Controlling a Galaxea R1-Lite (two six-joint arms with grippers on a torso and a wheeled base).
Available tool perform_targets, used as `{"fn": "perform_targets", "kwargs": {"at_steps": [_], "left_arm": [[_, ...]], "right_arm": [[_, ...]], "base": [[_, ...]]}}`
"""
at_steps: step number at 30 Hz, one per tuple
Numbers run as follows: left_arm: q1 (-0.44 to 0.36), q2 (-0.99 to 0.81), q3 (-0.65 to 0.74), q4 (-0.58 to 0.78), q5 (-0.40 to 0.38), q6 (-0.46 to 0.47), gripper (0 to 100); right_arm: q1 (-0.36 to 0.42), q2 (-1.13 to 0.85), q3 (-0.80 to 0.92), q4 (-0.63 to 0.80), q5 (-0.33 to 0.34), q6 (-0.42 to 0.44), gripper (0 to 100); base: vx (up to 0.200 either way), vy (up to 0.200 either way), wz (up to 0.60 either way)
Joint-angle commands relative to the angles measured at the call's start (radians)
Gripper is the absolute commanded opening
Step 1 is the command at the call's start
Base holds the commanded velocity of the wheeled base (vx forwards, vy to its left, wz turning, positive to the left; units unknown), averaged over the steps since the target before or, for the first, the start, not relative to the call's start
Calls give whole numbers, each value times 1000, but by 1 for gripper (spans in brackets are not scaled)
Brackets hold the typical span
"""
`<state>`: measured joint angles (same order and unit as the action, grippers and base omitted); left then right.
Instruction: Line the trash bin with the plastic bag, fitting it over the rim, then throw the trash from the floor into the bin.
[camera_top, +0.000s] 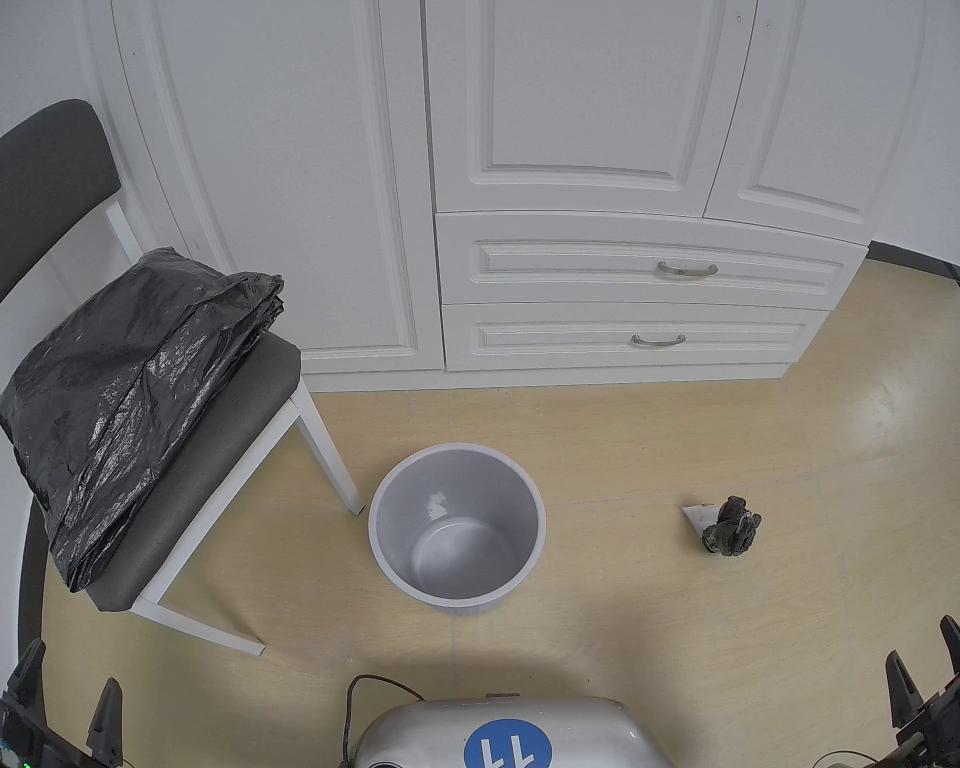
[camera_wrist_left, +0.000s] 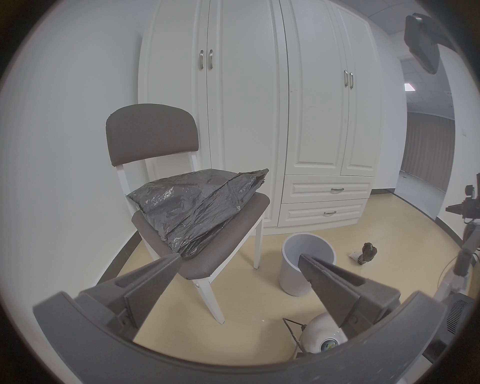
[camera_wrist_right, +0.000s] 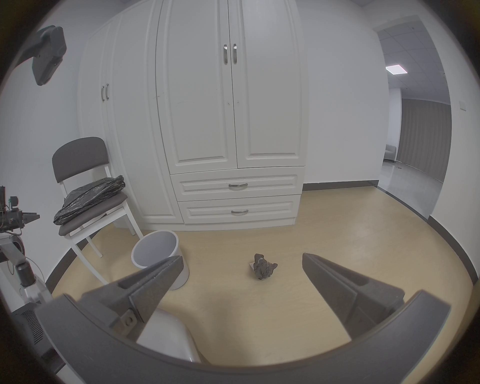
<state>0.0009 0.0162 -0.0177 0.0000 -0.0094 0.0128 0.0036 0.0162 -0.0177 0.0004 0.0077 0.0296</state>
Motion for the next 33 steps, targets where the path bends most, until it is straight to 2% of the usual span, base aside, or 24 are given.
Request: {"fn": "perform_targets", "kwargs": {"at_steps": [1, 33], "left_arm": [[1, -16, 18, 0, 0, 0, 100], [-1, -16, 18, 0, 0, 0, 100]], "right_arm": [[1, -16, 15, 0, 0, 1, 100], [-1, -16, 16, -2, -2, 4, 100]], "base": [[0, 0, 0], [0, 0, 0]]}}
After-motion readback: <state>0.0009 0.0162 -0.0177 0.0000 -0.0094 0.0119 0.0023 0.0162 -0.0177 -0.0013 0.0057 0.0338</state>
